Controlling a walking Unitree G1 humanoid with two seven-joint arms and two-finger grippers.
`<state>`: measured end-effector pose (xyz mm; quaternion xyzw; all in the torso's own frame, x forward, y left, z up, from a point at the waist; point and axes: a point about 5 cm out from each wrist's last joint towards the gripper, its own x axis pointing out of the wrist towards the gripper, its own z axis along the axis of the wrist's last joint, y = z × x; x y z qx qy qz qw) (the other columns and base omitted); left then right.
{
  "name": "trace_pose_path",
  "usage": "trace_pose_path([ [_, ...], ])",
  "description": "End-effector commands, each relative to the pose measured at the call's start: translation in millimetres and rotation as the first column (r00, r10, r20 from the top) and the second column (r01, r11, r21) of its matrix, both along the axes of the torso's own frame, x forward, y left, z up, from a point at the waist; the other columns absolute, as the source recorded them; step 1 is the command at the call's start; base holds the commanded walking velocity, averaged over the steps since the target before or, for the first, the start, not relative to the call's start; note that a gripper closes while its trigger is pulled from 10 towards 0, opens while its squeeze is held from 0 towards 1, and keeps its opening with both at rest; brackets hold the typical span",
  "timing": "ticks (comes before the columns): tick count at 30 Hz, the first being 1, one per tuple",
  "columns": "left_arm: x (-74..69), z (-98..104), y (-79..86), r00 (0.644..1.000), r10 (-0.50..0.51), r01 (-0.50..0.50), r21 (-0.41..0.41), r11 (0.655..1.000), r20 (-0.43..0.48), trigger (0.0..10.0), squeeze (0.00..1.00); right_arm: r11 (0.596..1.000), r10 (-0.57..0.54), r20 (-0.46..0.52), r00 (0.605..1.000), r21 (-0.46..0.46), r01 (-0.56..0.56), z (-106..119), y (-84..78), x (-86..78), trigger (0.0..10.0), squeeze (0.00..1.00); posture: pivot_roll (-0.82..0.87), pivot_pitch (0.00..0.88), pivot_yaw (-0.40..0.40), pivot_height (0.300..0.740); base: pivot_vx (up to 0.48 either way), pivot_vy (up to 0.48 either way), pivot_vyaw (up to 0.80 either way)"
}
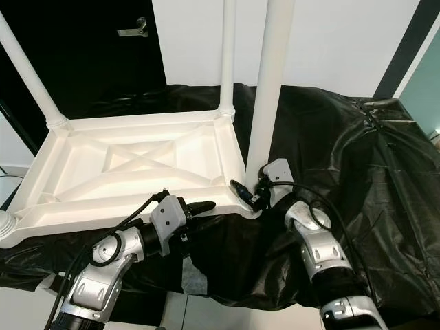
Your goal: Building children table
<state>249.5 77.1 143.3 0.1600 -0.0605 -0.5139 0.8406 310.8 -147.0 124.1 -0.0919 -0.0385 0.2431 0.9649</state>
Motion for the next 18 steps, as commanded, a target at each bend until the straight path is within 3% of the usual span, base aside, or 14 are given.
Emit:
trace_pose_path([
  [1,3.2,-1.3,1.9,0.995,0.099,-0.098,-0.020,0.995,0.020,10.0,0.00,0.995,-0.091,-0.039,0.995,-0.054,0.089,-12.4,-4.3,-4.8,10.0,0.00,0.04,0.000,0.003,0.740,0.000,0.000,0.00],
  [6,3.1,-1.2,1.7,0.995,0.095,-0.094,-0.021,0.995,0.022,10.0,0.00,0.984,-0.180,-0.041,0.983,-0.017,0.179,-13.6,2.0,-7.2,10.0,0.00,0.04,0.000,0.008,0.740,0.000,0.000,0.00],
  [7,3.5,-0.8,0.9,0.996,0.090,-0.090,-0.023,0.996,0.024,10.0,0.00,0.953,-0.303,-0.044,0.952,0.014,0.304,-15.5,9.3,-8.6,10.0,0.00,0.03,0.000,0.013,0.740,0.000,0.000,0.00],
  [9,3.5,-0.8,0.9,0.996,0.090,-0.090,-0.023,0.996,0.024,10.0,0.00,0.953,-0.303,-0.044,0.952,0.014,0.304,-15.5,9.3,-8.6,10.0,0.00,0.03,0.000,0.013,0.740,0.000,0.000,0.00],
  [13,4.1,-0.1,-0.2,0.996,0.084,-0.083,-0.024,0.996,0.027,10.0,0.00,0.902,-0.425,-0.060,0.903,0.056,0.428,-17.5,18.4,-10.7,10.0,0.00,0.03,0.000,0.014,0.740,0.000,0.000,0.00],
  [15,4.7,0.3,-0.4,0.996,0.081,-0.081,-0.026,0.996,0.030,10.0,0.00,0.885,-0.445,-0.109,0.889,0.098,0.456,-19.3,29.2,-12.9,10.0,0.00,0.03,0.000,0.017,0.740,0.000,0.000,0.00],
  [18,4.8,0.3,-2.0,0.997,0.072,-0.071,-0.027,0.997,0.032,10.0,0.00,0.899,-0.416,-0.075,0.906,0.112,0.423,-10.7,34.2,-13.9,10.0,0.00,0.02,0.000,0.023,0.740,0.000,0.000,0.00],
])
